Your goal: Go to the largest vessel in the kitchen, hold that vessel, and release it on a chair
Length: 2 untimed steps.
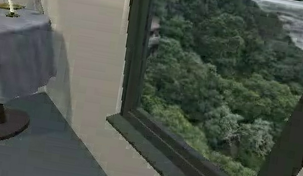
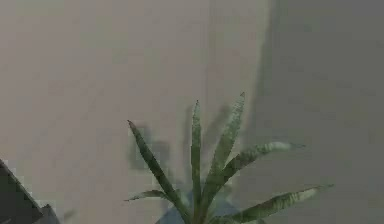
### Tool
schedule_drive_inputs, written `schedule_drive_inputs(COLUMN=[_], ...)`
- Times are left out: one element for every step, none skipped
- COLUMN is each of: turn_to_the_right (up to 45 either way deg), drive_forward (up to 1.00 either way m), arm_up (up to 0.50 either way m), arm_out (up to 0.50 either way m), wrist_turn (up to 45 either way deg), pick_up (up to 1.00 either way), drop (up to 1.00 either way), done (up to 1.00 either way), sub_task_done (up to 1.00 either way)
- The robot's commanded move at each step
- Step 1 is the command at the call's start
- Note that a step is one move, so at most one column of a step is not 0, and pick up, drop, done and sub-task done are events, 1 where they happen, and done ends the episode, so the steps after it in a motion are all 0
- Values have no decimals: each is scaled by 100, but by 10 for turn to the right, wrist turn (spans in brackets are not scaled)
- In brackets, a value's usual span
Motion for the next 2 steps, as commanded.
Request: schedule_drive_inputs(turn_to_the_right=[-270, 0], drive_forward=[0, 20], arm_up=[0, 0], arm_out=[0, 0], wrist_turn=[0, 0], pick_up=[0, 0], drop=[0, 0], done=[0, 0], sub_task_done=[0, 0])
